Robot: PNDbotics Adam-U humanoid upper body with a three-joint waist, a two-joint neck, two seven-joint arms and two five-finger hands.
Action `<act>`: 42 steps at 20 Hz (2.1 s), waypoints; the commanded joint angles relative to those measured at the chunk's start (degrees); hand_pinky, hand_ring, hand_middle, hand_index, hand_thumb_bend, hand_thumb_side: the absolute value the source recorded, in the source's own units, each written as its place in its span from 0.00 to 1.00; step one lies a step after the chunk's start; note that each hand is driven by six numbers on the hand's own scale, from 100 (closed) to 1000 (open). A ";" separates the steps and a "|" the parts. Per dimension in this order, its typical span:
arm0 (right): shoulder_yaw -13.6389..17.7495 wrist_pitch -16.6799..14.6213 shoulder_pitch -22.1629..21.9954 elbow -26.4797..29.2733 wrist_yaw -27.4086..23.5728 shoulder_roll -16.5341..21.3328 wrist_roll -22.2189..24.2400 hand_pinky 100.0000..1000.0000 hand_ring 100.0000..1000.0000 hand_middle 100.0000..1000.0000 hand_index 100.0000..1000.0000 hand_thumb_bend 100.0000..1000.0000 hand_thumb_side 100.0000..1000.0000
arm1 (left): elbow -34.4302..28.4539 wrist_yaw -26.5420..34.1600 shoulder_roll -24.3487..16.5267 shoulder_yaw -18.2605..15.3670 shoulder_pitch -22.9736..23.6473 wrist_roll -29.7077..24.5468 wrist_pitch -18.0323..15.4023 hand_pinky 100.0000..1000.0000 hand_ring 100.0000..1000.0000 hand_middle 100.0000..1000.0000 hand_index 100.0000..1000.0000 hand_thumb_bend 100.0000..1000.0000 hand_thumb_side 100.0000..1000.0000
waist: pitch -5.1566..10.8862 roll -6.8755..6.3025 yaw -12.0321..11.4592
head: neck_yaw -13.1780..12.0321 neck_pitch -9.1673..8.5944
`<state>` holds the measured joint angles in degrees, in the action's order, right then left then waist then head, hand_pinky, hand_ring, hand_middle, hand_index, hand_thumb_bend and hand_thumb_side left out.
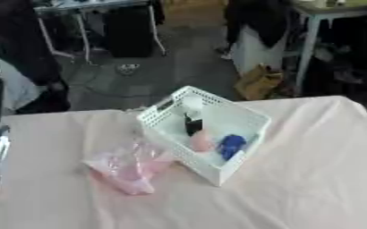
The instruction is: Pick up objects on the table and place them in the box.
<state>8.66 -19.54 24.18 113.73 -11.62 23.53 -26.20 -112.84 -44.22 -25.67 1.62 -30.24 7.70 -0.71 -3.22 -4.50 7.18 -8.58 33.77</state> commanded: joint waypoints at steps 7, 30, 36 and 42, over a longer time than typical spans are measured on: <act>-0.60 0.96 0.67 0.86 -0.26 1.90 0.46 0.80 0.87 0.73 0.75 0.00 0.74 | 9.54 -0.07 -14.94 10.75 -6.66 -16.98 5.13 0.93 1.00 1.00 1.00 0.00 0.93 | 2.58 -1.22 0.68 | -0.70 1.85; -1.82 2.98 0.00 0.86 -0.73 1.67 2.05 0.81 0.87 0.73 0.74 0.00 0.71 | 45.61 11.26 -9.69 31.99 -20.88 -38.85 4.72 1.00 1.00 1.00 1.00 0.35 0.86 | 4.83 -2.55 1.85 | -5.56 5.32; -2.10 3.34 0.21 0.86 -0.91 1.39 2.40 0.80 0.87 0.73 0.74 0.00 0.71 | 51.37 11.17 -6.91 32.33 -21.45 -39.02 1.19 1.00 1.00 1.00 1.00 0.44 0.82 | 4.74 -2.55 2.16 | -5.84 5.03; -2.24 3.58 0.26 0.86 -1.00 1.29 2.64 0.81 0.87 0.73 0.74 0.00 0.71 | 53.60 10.45 -6.09 32.07 -22.36 -51.17 3.36 1.00 1.00 1.00 1.00 0.39 0.85 | 4.83 -2.60 2.21 | -5.91 5.38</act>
<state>6.36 -16.14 23.46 113.73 -12.24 24.05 -23.60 -59.14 -33.47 -30.76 34.38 -50.88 -40.82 2.19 0.00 -6.50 9.45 -14.36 39.13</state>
